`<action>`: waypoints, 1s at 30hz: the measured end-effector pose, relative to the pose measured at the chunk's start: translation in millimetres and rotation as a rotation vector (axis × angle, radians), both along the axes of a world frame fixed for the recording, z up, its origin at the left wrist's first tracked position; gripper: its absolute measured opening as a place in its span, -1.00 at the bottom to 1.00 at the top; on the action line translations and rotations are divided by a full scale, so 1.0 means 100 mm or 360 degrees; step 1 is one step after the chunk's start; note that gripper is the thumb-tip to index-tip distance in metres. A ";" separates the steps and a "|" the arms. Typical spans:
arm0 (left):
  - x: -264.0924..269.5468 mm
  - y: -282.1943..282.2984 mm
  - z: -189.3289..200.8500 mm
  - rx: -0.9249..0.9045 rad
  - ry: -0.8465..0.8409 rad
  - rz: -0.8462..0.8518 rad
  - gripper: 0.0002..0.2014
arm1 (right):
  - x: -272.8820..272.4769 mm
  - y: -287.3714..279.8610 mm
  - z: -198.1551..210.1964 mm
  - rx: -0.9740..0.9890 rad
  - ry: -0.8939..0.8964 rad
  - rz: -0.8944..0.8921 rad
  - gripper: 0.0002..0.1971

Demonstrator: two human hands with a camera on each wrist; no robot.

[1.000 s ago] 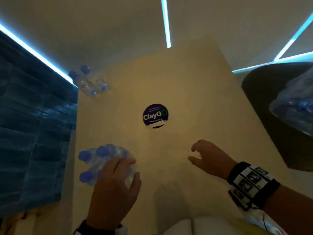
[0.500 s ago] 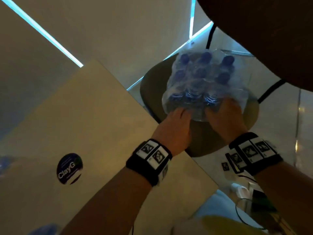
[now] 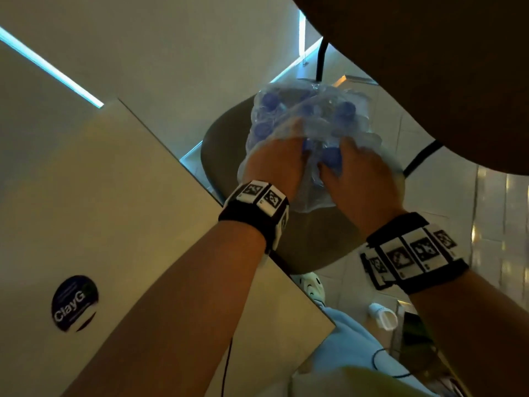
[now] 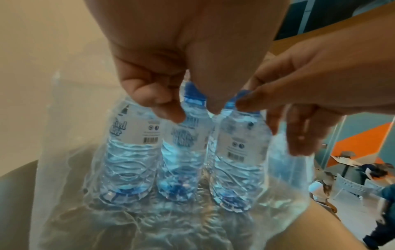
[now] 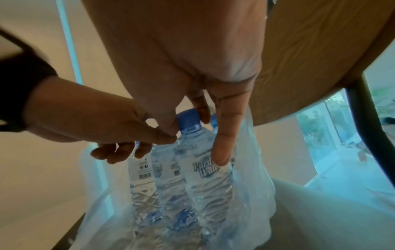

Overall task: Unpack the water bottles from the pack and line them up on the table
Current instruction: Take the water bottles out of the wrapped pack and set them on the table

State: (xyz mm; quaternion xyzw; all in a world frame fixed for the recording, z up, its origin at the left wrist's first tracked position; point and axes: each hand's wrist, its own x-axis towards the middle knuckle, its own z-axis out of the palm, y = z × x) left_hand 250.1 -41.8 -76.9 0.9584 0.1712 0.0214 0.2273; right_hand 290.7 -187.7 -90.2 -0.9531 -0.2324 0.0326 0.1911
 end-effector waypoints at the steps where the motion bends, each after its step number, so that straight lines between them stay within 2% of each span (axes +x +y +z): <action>1: -0.02 0.01 0.00 0.0064 0.0019 -0.0090 -0.71 | -0.04 -0.04 0.06 -0.0042 0.0015 0.0055 -0.61; 4: -0.28 -0.02 0.05 0.0217 0.0157 -0.0381 -0.62 | -0.18 -0.14 0.21 -0.0057 0.0111 0.0183 -0.68; 7: -0.77 0.00 0.10 0.0006 0.0159 -0.0374 -0.55 | -0.36 -0.23 0.42 -0.0104 0.0200 0.0309 -0.70; 10: -1.49 0.04 0.23 -0.0188 -0.0014 -0.0150 -0.58 | -0.68 -0.29 0.49 -0.0080 0.0378 0.0369 -0.55; 13: -2.39 0.01 0.40 -0.0392 -0.0084 0.0210 -0.67 | -1.07 -0.06 0.35 -0.0205 0.0534 0.0592 -0.30; 17: -3.55 0.20 0.38 -0.0450 -0.0042 0.0630 -0.68 | -2.00 0.67 0.52 -0.0374 0.0398 0.1019 -0.59; 19: -4.05 0.34 0.33 -0.0426 -0.0043 0.0819 -0.67 | -2.52 0.98 0.60 -0.0329 0.0336 0.1190 -0.57; 22: -4.80 0.57 0.26 -0.0343 -0.0081 0.1107 -0.65 | -3.20 1.46 0.45 -0.0207 0.0316 0.1517 -0.50; 25: -5.34 0.76 0.20 -0.0365 -0.0107 0.1303 -0.65 | -3.82 1.95 0.39 -0.0121 0.0370 0.1803 -0.55; 30: -5.94 0.92 0.13 -0.0406 -0.0151 0.1524 -0.69 | -4.53 2.64 0.29 -0.0048 0.0497 0.1873 -0.60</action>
